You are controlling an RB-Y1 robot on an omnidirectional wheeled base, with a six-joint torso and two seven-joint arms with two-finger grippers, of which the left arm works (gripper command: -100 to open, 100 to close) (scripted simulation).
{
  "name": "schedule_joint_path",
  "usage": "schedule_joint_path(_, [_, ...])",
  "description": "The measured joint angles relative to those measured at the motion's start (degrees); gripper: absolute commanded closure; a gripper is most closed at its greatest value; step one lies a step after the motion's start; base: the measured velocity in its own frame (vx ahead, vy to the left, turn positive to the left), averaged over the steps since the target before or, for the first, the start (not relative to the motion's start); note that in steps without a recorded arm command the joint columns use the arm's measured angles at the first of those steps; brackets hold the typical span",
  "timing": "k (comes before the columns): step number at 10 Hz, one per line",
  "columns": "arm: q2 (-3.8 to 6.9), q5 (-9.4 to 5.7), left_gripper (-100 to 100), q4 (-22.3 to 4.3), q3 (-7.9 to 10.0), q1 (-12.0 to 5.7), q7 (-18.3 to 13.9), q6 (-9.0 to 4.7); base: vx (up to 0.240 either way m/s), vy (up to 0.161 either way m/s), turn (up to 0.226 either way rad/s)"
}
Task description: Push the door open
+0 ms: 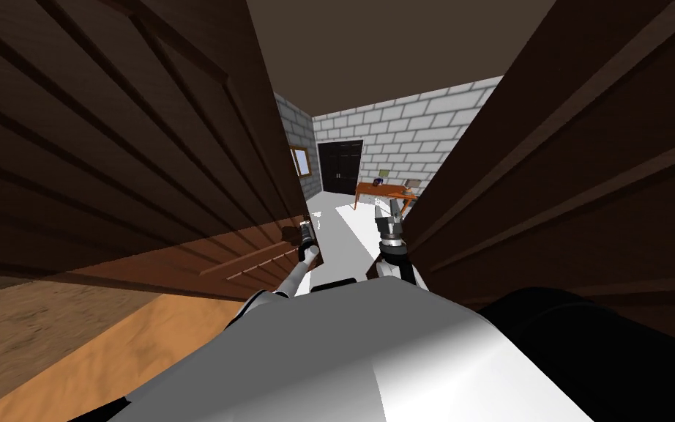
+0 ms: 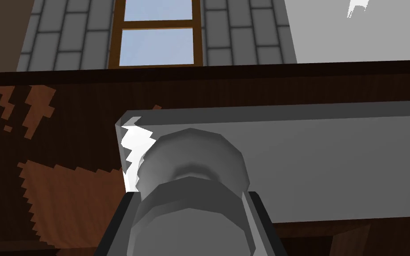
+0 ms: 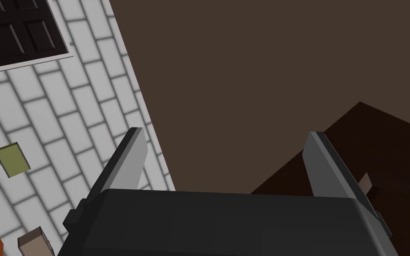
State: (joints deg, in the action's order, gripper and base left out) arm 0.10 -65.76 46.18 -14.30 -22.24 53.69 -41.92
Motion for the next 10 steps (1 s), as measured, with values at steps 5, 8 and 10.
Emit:
schedule_joint_path(5, [-1.25, -2.75, 100, -0.5, 0.48, 0.05, 2.0, -2.87, 0.141, 0.006, 0.02])
schedule_joint_path(8, [-0.35, -4.26, 100, 0.1, 0.19, 0.2, 3.7, -4.27, 0.148, 0.051, 0.009])
schedule_joint_path(10, [0.41, -4.77, 100, -1.2, 0.2, -0.56, 3.3, -6.31, 0.162, 0.031, 0.066])
